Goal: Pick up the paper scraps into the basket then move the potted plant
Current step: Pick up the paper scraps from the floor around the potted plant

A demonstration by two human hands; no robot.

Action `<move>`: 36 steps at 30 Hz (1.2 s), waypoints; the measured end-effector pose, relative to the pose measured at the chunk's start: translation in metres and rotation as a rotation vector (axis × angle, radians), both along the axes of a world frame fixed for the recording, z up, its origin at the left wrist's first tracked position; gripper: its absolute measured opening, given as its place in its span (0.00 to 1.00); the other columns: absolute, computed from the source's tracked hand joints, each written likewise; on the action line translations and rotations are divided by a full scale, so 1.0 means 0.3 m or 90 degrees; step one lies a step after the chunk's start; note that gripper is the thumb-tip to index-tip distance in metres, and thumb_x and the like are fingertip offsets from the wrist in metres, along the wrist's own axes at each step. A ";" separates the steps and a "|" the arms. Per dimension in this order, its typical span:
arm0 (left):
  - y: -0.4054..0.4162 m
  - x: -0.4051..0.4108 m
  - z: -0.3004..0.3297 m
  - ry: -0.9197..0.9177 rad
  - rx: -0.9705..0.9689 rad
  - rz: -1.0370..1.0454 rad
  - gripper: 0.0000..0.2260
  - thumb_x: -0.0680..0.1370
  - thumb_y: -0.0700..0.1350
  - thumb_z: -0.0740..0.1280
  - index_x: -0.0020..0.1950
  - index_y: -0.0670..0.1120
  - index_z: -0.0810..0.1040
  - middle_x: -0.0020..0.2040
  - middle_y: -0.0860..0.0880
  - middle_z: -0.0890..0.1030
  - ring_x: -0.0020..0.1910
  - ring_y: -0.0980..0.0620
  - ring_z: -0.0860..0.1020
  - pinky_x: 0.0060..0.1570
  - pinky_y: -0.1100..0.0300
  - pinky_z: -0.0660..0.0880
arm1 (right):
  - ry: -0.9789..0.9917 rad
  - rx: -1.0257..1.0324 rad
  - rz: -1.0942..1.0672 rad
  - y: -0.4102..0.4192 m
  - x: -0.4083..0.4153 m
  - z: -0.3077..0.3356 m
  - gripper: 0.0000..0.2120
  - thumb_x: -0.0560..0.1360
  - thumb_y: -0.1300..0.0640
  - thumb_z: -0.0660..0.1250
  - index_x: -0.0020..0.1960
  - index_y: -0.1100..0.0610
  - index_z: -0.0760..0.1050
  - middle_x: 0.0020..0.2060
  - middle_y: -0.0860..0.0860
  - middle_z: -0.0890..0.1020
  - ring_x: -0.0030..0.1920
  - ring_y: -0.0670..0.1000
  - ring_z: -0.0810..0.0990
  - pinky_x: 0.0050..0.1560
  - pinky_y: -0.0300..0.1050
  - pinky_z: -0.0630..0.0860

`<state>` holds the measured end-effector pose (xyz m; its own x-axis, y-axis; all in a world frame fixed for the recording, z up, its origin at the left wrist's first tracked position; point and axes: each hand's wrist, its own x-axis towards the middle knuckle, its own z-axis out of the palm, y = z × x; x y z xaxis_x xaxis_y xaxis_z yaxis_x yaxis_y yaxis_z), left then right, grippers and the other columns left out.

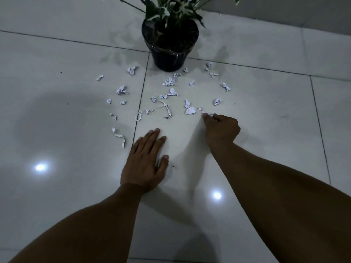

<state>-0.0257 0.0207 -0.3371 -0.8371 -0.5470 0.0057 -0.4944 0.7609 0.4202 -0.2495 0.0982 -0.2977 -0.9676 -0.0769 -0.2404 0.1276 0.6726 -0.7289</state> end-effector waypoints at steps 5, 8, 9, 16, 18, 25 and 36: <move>-0.002 -0.002 0.001 -0.001 -0.002 0.000 0.27 0.80 0.54 0.60 0.78 0.49 0.66 0.81 0.50 0.59 0.80 0.54 0.55 0.79 0.53 0.51 | -0.006 0.005 -0.022 0.000 -0.016 0.009 0.13 0.71 0.52 0.75 0.39 0.63 0.84 0.36 0.57 0.85 0.40 0.55 0.83 0.35 0.35 0.66; -0.002 -0.004 0.003 -0.001 -0.004 0.000 0.27 0.80 0.54 0.60 0.78 0.49 0.66 0.81 0.50 0.59 0.80 0.53 0.55 0.79 0.53 0.51 | -0.019 0.004 -0.007 -0.006 -0.023 0.012 0.05 0.72 0.54 0.73 0.41 0.55 0.85 0.36 0.49 0.85 0.39 0.48 0.81 0.34 0.30 0.66; -0.002 -0.004 0.003 0.000 -0.003 0.000 0.27 0.80 0.54 0.60 0.78 0.49 0.66 0.81 0.50 0.59 0.80 0.53 0.55 0.79 0.53 0.51 | -0.022 0.001 -0.001 -0.007 -0.026 0.010 0.03 0.72 0.55 0.73 0.40 0.52 0.84 0.34 0.47 0.83 0.39 0.47 0.80 0.33 0.27 0.65; -0.004 0.000 0.001 -0.004 -0.008 -0.004 0.26 0.80 0.54 0.60 0.78 0.49 0.66 0.81 0.50 0.59 0.80 0.53 0.55 0.79 0.52 0.52 | -0.011 -0.085 -0.090 0.001 -0.020 -0.003 0.04 0.76 0.59 0.64 0.45 0.59 0.70 0.34 0.45 0.73 0.41 0.52 0.73 0.39 0.38 0.61; -0.004 -0.001 0.001 -0.007 -0.009 -0.003 0.26 0.80 0.54 0.60 0.78 0.49 0.65 0.81 0.51 0.59 0.80 0.53 0.55 0.79 0.52 0.52 | -0.030 -0.124 -0.132 0.001 -0.034 0.006 0.05 0.75 0.59 0.64 0.46 0.61 0.73 0.37 0.49 0.77 0.43 0.53 0.75 0.43 0.41 0.67; 0.001 -0.002 -0.001 0.000 -0.009 0.002 0.26 0.80 0.54 0.60 0.78 0.49 0.66 0.81 0.51 0.59 0.80 0.53 0.56 0.78 0.52 0.52 | -0.240 -0.331 -0.169 0.002 -0.100 0.036 0.14 0.75 0.66 0.57 0.35 0.56 0.76 0.29 0.52 0.73 0.26 0.50 0.69 0.29 0.42 0.64; 0.000 -0.002 0.001 0.016 -0.007 0.002 0.26 0.80 0.53 0.61 0.77 0.48 0.67 0.81 0.50 0.60 0.80 0.53 0.57 0.78 0.52 0.53 | -0.233 -0.308 -0.163 -0.043 -0.128 -0.018 0.12 0.82 0.57 0.57 0.40 0.57 0.71 0.27 0.46 0.75 0.28 0.47 0.74 0.33 0.39 0.70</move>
